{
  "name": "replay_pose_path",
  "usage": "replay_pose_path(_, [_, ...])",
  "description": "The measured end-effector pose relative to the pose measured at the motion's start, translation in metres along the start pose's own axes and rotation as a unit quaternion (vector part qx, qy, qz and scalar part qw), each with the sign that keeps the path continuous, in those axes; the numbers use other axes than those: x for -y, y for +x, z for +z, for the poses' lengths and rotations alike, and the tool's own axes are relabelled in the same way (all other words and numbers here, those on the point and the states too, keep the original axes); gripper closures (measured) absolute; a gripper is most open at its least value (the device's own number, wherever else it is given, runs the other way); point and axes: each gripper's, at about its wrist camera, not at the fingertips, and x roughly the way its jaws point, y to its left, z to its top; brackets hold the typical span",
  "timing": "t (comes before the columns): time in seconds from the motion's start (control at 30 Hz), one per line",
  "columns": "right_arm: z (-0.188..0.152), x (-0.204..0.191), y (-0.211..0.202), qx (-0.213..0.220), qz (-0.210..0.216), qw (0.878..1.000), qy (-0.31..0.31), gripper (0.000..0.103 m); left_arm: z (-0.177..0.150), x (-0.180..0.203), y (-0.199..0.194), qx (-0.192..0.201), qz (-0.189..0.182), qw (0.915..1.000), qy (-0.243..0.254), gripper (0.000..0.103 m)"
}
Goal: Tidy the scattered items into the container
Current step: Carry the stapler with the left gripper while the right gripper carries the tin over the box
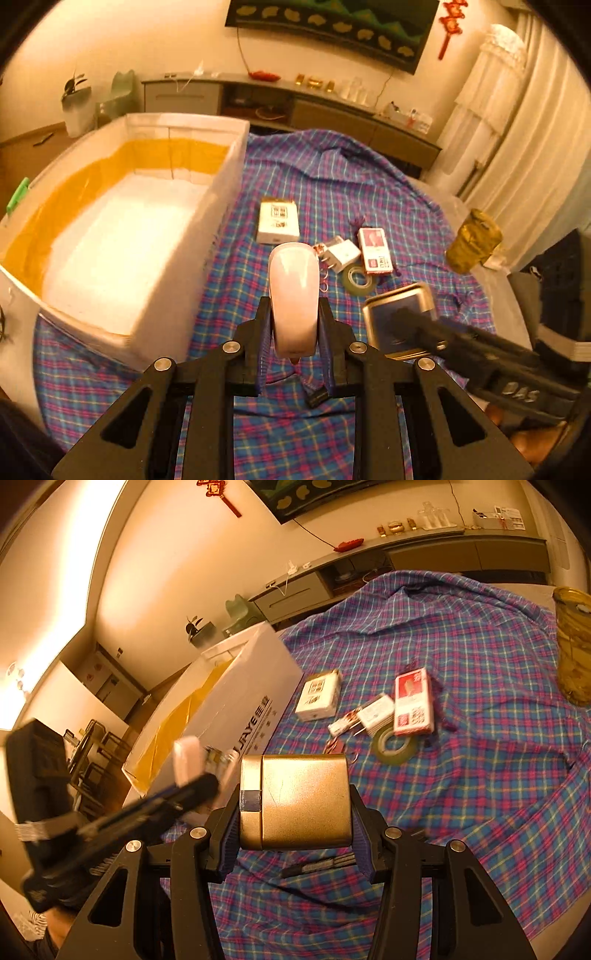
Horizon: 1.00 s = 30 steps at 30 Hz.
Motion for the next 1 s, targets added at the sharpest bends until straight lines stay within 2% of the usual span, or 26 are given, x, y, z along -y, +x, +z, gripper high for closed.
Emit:
replay_pose_path(0.27, [-0.002, -0.04, 0.0, 0.002, -0.004, 1.0, -0.014, 0.051, 0.009, -0.023, -0.028, 0.017, -0.024, 0.9995, -0.006, 0.08])
replay_pose_path(0.53, [0.007, -0.091, 0.004, 0.001, -0.008, 0.998, -0.055, 0.051, 0.017, -0.049, -0.048, 0.036, -0.048, 0.9979, -0.027, 0.08])
replay_pose_path(1.0, [0.024, -0.148, 0.033, -0.014, -0.016, 0.995, -0.097, 0.051, 0.028, -0.102, -0.062, 0.055, -0.063, 0.9946, -0.061, 0.08])
